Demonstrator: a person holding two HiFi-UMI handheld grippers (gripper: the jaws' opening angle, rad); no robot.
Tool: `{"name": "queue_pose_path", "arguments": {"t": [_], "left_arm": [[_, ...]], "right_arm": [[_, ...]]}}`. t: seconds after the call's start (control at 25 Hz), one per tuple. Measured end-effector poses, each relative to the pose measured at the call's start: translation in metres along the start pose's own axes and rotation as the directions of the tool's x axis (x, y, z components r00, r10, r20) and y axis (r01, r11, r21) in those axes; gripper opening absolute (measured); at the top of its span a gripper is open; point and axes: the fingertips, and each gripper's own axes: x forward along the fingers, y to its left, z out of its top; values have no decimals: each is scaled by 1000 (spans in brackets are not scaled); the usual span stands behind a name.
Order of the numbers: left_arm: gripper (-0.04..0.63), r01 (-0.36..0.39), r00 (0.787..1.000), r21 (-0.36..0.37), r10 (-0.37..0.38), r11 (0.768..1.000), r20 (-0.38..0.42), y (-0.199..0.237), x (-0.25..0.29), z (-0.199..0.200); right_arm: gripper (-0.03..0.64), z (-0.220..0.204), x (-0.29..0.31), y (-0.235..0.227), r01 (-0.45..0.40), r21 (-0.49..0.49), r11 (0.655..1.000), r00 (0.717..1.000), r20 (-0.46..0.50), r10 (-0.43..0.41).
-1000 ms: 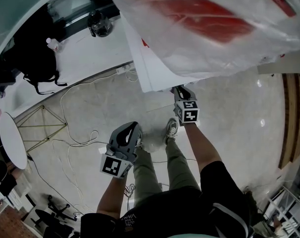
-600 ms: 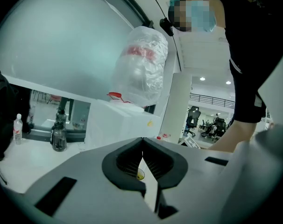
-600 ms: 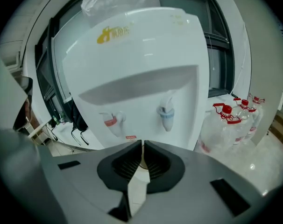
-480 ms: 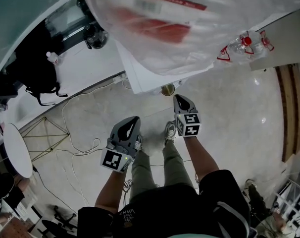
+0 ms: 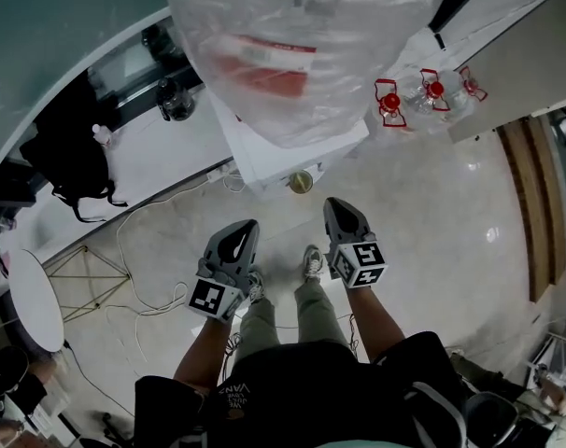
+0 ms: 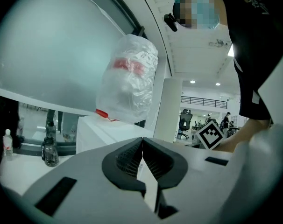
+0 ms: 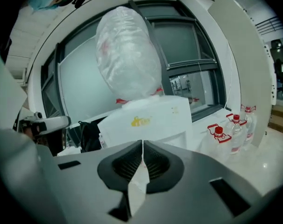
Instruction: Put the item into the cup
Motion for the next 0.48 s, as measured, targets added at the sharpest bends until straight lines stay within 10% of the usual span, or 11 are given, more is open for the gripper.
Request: {"name": "queue_pose_path", "arguments": {"t": [0.48], "left_arm": [[20, 66, 998, 35, -67, 997, 22, -47, -39, 46]], "right_arm": [[47, 80, -100, 68, -52, -18, 998, 986, 160, 54]]}}
